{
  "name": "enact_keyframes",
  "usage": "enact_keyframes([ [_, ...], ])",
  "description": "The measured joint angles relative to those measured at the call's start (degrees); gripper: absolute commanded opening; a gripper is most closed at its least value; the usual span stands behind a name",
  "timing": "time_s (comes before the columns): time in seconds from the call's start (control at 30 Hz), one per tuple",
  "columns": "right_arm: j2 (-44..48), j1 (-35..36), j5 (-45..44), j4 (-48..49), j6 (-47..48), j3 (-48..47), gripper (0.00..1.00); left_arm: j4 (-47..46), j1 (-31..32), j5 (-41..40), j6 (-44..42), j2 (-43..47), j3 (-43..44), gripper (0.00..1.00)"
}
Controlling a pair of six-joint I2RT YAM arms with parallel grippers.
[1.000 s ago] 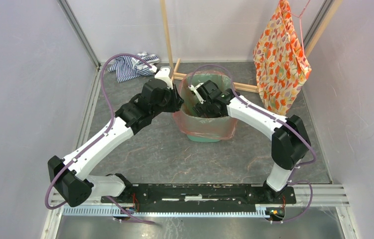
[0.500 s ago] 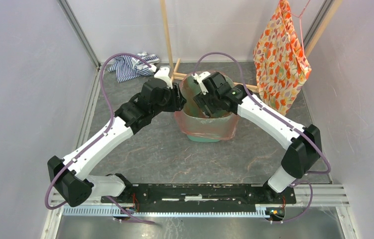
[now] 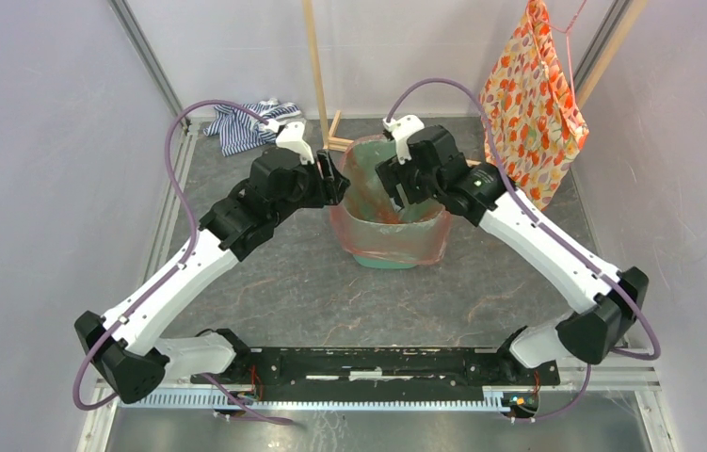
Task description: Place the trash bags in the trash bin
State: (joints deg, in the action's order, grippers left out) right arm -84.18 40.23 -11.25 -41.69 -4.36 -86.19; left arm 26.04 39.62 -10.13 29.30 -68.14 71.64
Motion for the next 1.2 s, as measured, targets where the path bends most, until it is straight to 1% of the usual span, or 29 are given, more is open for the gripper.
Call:
enact_keyframes([
  [0.23, 8.5, 0.0, -4.4, 3.3, -1.3, 2.2, 0.87, -0.4, -1.6, -0.8, 0.2, 3.8, -0.9, 0.63],
  [0.37, 12.3, 0.0, -6.9, 5.0, -2.0, 4.0, 0.89, -0.5, -2.8, -0.7, 0.2, 5.8, -1.7, 0.68],
  [0.5, 17.0, 0.0, -8.2, 7.5, -2.9, 9.9, 0.93, -0.4, -2.9, -0.2, 0.2, 6.6, -2.1, 0.76],
  [0.53, 17.9, 0.0, -8.3, 7.8, -3.1, 11.0, 0.93, -0.4, -2.9, -0.1, 0.2, 6.7, -2.1, 0.8],
  [0.57, 19.1, 0.0, -8.4, 8.5, -3.4, 12.6, 0.95, -0.4, -2.9, 0.1, 0.2, 6.9, -2.1, 0.82],
  [0.6, 20.2, 0.0, -8.5, 8.8, -3.6, 13.9, 0.98, -0.4, -2.9, 0.2, 0.2, 7.0, -2.1, 0.85],
  [0.63, 21.4, 0.0, -8.6, 9.4, -4.0, 15.2, 0.98, -0.4, -2.9, 0.5, 0.2, 7.2, -2.1, 0.89],
  [0.67, 22.6, 0.0, -8.8, 10.1, -4.4, 16.5, 0.98, -0.4, -2.9, 0.9, 0.2, 7.3, -2.1, 0.96],
  [0.7, 23.7, 0.0, -8.9, 10.6, -4.7, 17.6, 0.98, -0.4, -2.9, 1.3, 0.1, 7.5, -2.1, 0.99],
  [1.0, 30.6, 0.0, -9.7, 16.6, -7.0, 24.4, 0.98, 0.0, -2.9, 4.3, -0.9, 8.1, -2.2, 1.0],
  [1.2, 35.5, 0.0, -10.4, 20.5, -7.8, 29.5, 0.98, 1.8, -2.9, 4.9, -2.0, 8.2, -2.2, 1.0],
])
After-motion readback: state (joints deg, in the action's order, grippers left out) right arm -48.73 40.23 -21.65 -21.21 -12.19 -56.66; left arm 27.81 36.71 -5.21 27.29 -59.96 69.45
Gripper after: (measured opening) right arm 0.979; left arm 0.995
